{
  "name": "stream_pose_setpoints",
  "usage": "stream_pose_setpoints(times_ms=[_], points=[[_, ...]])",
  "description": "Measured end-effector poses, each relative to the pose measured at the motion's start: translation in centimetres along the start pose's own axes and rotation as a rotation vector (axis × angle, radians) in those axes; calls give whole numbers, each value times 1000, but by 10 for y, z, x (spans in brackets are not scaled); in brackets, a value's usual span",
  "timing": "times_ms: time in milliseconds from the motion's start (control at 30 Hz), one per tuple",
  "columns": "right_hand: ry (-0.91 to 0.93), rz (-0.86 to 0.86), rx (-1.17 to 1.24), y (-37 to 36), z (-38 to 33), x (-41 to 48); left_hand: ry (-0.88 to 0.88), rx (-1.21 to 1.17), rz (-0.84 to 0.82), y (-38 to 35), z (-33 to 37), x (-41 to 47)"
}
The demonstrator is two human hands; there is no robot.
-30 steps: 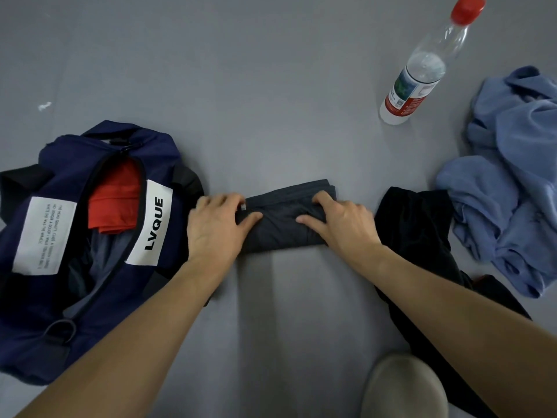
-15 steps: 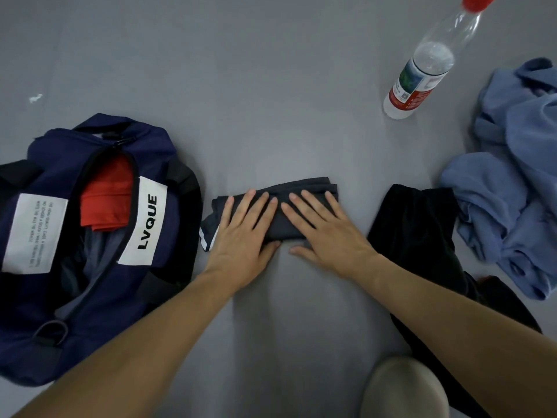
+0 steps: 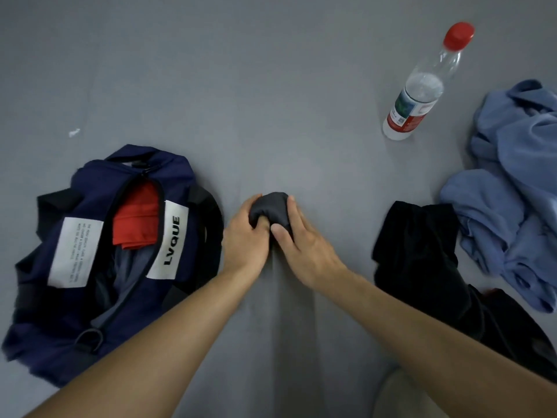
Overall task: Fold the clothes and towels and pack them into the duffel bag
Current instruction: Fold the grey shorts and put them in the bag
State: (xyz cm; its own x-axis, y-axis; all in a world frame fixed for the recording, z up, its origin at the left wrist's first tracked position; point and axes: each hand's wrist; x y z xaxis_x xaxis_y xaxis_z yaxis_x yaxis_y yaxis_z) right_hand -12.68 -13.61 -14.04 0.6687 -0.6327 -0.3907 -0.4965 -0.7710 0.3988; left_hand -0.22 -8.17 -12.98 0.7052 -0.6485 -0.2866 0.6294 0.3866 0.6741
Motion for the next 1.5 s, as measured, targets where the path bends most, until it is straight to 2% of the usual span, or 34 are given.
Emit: stream_pose_setpoints(times_ms=[100,233,300,367,433,533,633,700,800,900,1067,1167,1233,1333,1433,1500], points=[[-74,-8,410,1,-44,-8,245,-317,-146,44,17,-10],[-1,-76,406,4,-106,-9,426,-695,-209,120,41,-21],[61,-91,368,0,-137,-8,383,-782,-237,154,52,-25],[132,-125,321,-13,-169,-5,240,-759,-244,183,52,-29],[173,-168,282,-30,-199,1,159,-761,-179,207,43,-31],[208,-242,227,-60,-235,13,158,-859,-72,241,18,-26],[195,-294,212,-94,-250,25,136,-779,-15,267,-16,-13],[168,-307,134,-117,-243,34,145,-542,59,278,-42,-1],[210,-271,-210,-138,-209,39,128,-213,93,281,-82,17],[222,-173,-456,-146,-170,44,158,-13,-15,260,-117,26],[225,49,-615,-130,-137,41,331,-87,-148,199,-159,13],[120,139,-569,-121,-124,40,408,-186,-183,187,-173,11],[51,137,-472,-123,-115,43,418,-224,-202,187,-175,12],[-23,40,-424,-129,-114,47,438,-284,-239,188,-178,11],[13,-58,-438,-133,-124,45,495,-411,-378,187,-177,9],[80,-55,-422,-131,-133,41,472,-391,-414,191,-177,12]])
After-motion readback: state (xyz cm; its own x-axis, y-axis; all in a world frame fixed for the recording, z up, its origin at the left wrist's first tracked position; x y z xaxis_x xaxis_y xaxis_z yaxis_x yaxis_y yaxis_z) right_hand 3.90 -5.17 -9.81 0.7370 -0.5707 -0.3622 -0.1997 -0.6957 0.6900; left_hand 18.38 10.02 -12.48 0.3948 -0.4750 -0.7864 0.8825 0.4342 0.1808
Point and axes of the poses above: each hand's wrist, its own x-axis towards the middle knuckle, its own y-axis out of the back of the hand, z = x × y, and after that the axes turned 5 degrees about x, right-handed
